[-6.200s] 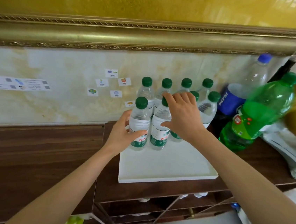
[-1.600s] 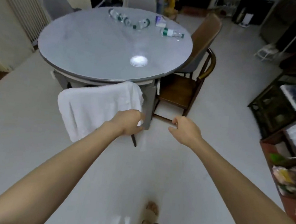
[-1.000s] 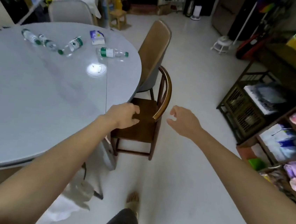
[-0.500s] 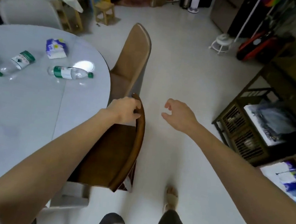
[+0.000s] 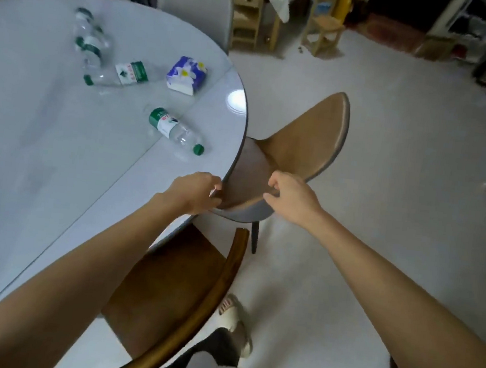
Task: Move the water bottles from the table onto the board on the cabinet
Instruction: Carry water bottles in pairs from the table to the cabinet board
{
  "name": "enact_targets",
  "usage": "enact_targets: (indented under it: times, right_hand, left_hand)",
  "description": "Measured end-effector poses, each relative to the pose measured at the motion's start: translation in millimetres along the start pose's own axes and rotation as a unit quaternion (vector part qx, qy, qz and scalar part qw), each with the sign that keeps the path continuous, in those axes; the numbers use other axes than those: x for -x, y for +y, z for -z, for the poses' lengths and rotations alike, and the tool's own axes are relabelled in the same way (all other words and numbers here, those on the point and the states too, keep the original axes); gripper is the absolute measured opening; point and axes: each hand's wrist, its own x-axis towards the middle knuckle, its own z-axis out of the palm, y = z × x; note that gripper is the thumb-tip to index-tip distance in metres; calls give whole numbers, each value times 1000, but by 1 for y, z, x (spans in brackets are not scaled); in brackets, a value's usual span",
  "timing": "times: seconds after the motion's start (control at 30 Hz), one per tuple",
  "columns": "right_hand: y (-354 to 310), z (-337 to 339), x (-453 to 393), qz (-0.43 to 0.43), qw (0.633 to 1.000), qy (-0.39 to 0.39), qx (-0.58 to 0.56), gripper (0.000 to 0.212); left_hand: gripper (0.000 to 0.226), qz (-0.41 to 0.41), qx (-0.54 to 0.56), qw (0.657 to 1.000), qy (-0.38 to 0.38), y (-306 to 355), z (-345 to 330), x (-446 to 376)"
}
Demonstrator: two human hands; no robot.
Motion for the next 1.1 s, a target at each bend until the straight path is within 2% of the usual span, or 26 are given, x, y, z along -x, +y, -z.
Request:
enact_targets:
  times: [0.17,0.27,0.43,0.53,0.63,0.73,0.83,0.97,1.03,1.1]
  right_hand:
    - [-15,10,-99,83,994,-62,43,30]
    - [-24,16,-153,136,985,-68,82,28]
    - [-58,12,-246,216,964,-127,93,34]
    - [-74,1,-304,265,947,-139,113,34]
    - [-85,-5,-359,293,933,-164,131,32]
    - [-99,-11,-406,320,926,-161,123,28]
    - [-120,-22,-445,345,921,-144,111,28]
    - [-143,-41,-485,376,914,-123,90,29]
    - [-156,-50,-501,388,911,-113,79,30]
    - [-169,-61,-515,401,907,-108,74,30]
  left_hand:
    - [42,110,36,993,28,-40,12,-43]
    - [46,156,36,986,37,-55,23,-55]
    - [62,220,-30,975,31,-94,50,-83]
    - [75,238,-123,963,20,-116,57,-108]
    - [77,212,-194,958,-5,-135,56,-138]
    - [68,108,-262,959,10,-158,57,-170]
    - [63,33,-321,946,-43,-185,52,-206]
    - [48,-22,-258,966,-6,-214,39,-236]
    - [52,47,-180,983,-12,-226,38,-241]
    - [57,188,-91,978,-15,-237,34,-241]
